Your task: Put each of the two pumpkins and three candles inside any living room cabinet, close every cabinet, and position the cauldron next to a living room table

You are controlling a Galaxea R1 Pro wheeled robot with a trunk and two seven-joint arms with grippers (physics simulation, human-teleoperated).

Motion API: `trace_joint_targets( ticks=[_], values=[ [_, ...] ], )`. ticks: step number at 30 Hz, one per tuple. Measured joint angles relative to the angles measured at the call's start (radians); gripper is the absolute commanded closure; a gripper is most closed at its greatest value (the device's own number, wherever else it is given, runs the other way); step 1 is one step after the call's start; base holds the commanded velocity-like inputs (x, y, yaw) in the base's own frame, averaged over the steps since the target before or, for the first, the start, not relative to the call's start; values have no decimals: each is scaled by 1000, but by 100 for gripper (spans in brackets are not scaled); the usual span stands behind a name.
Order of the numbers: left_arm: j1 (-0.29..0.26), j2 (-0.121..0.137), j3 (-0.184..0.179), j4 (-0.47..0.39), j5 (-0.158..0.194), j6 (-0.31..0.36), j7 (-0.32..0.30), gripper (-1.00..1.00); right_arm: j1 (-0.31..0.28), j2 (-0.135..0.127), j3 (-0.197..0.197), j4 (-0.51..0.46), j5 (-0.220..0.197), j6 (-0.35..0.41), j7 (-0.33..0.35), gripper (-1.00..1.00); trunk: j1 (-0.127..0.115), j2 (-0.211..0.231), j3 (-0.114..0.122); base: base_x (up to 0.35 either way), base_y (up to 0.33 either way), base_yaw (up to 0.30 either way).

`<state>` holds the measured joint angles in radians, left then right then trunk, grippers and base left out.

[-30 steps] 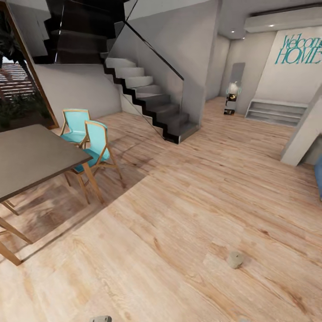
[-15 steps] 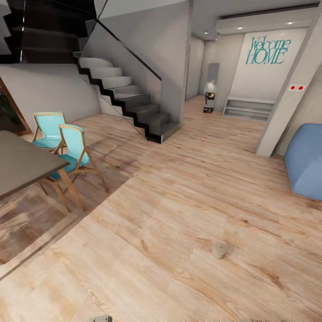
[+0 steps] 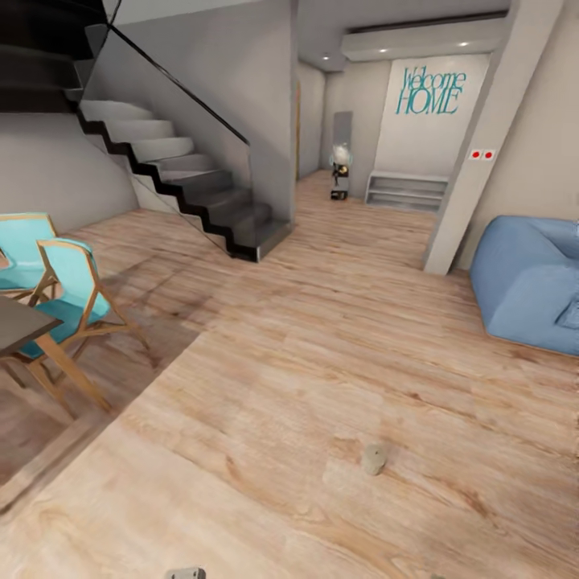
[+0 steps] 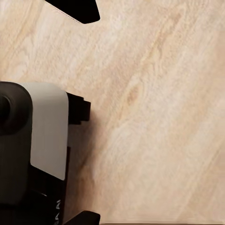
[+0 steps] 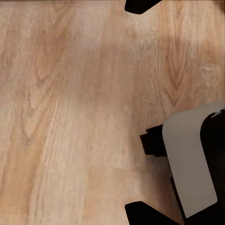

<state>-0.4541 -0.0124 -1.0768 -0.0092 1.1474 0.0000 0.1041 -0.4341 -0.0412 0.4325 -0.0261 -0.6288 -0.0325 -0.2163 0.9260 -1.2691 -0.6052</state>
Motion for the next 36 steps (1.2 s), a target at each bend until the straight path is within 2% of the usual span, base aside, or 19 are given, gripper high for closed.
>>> trace_joint_targets(
  ticks=[8, 27, 36],
  values=[
    [0, 0, 0, 0, 0, 0, 0, -100, 0, 0, 0, 0, -51, 0, 0, -100, 0, 0, -12, 329, 0, -129],
    [0, 0, 0, 0, 0, 0, 0, -100, 2, 0, 0, 0, -57, 0, -1, -100, 0, 0, -41, 329, 0, -125],
    [0, 0, 0, 0, 0, 2, 0, -100, 13, 0, 0, 0, -55, -1, -1, -100, 0, 0, -51, 329, 0, -205]
  ],
)
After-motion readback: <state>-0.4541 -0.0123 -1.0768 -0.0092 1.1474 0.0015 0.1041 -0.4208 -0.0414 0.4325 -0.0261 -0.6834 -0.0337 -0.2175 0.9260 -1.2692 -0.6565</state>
